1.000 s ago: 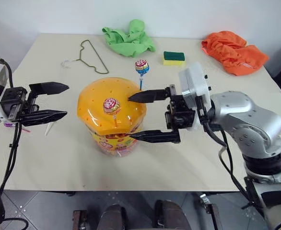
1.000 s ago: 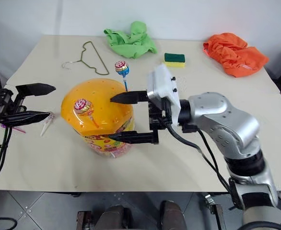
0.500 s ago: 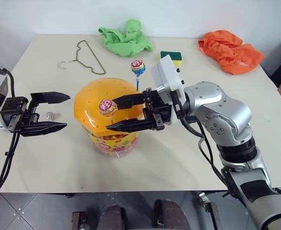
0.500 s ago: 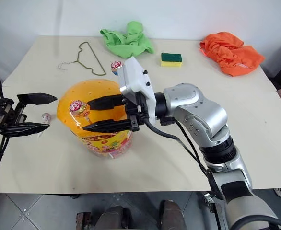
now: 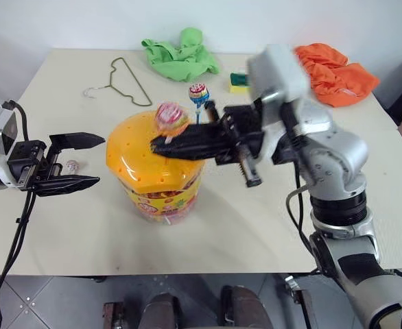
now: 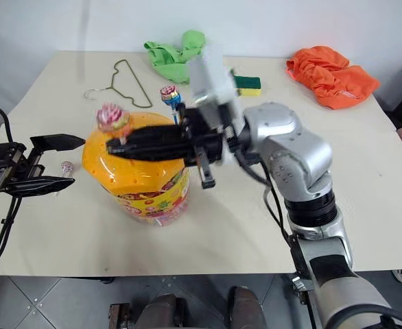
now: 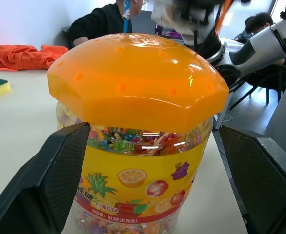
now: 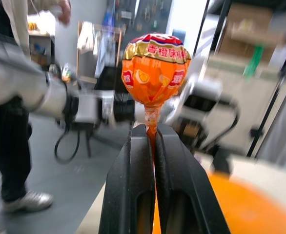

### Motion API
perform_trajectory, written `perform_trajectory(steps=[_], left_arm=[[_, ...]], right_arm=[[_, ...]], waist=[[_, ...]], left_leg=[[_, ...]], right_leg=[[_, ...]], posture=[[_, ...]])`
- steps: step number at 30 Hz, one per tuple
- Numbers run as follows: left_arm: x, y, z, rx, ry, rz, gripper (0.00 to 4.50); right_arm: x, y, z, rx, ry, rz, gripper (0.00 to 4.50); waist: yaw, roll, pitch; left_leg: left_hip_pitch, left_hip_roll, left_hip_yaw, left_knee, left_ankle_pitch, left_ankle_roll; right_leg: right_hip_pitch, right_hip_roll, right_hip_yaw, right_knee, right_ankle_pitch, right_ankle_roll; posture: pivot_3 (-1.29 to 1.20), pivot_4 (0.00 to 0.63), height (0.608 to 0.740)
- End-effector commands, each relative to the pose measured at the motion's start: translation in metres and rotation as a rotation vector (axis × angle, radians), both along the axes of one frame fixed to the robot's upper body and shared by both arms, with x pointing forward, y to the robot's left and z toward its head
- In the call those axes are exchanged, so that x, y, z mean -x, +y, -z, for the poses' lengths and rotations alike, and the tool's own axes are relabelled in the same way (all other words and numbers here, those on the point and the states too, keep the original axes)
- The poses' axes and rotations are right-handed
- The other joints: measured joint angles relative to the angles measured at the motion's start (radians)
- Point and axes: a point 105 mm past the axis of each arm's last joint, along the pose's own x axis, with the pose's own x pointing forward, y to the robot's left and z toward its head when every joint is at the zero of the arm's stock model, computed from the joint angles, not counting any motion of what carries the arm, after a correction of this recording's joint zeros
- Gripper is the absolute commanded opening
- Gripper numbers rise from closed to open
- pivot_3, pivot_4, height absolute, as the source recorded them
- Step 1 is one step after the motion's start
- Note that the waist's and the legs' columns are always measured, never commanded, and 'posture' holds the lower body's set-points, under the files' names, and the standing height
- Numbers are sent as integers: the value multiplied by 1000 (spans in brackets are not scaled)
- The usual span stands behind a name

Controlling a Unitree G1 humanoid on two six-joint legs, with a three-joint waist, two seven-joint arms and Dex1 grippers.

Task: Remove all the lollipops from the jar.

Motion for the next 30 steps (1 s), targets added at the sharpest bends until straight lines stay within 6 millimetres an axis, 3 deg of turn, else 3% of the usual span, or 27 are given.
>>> perform_trajectory(steps=[1,5,8,12,16,19,22,25,30], left_arm=[[17,0,-12,-4,-64,117,4500],[20,8,-16,0,-75,89,4500],[23,12,-24,8,-107,74,4500],[27,11,-32,30,-138,88,4500],[31,7,-38,43,-153,117,4500],[32,5,-41,50,-161,131,4500],[32,4,-40,44,-156,133,4500],[31,3,-39,43,-152,132,4500],[28,-3,-39,55,-157,148,4500]], right_arm=[[4,-24,-16,-28,-20,14,20],[8,-59,-11,82,22,119,20],[6,-88,-6,168,86,304,20],[-12,-123,10,267,188,579,20],[-42,-174,49,431,380,921,20],[-54,-201,75,462,486,1047,20],[-80,-262,137,583,647,1348,20],[-104,-302,164,568,730,1589,20],[-124,-320,185,540,805,1684,20]], waist=[[0,0,0],[5,0,0],[5,0,0],[6,0,0],[6,0,0],[8,-1,0],[10,0,0],[7,1,0],[-1,7,4]], left_leg=[[0,0,0,0,0,0],[0,0,0,0,-1,1],[0,0,0,-1,-1,1],[0,0,1,0,-2,1],[0,0,2,-1,-2,1],[0,0,2,0,-2,1],[0,0,3,0,-2,1],[0,-1,4,0,-2,1],[0,0,5,-1,-2,0]], right_leg=[[0,0,0,0,0,0],[0,-1,0,0,0,0],[0,-1,0,-1,0,0],[0,-1,0,-1,0,0],[0,-1,2,-2,0,0],[0,-1,2,-2,0,0],[0,-2,3,-2,0,0],[0,-2,3,-2,0,1],[0,-1,3,-4,0,1]], posture=[[0,150,740],[0,150,740],[0,150,740],[0,150,740],[0,150,740],[0,150,740],[0,150,740],[0,150,740],[0,150,740]])
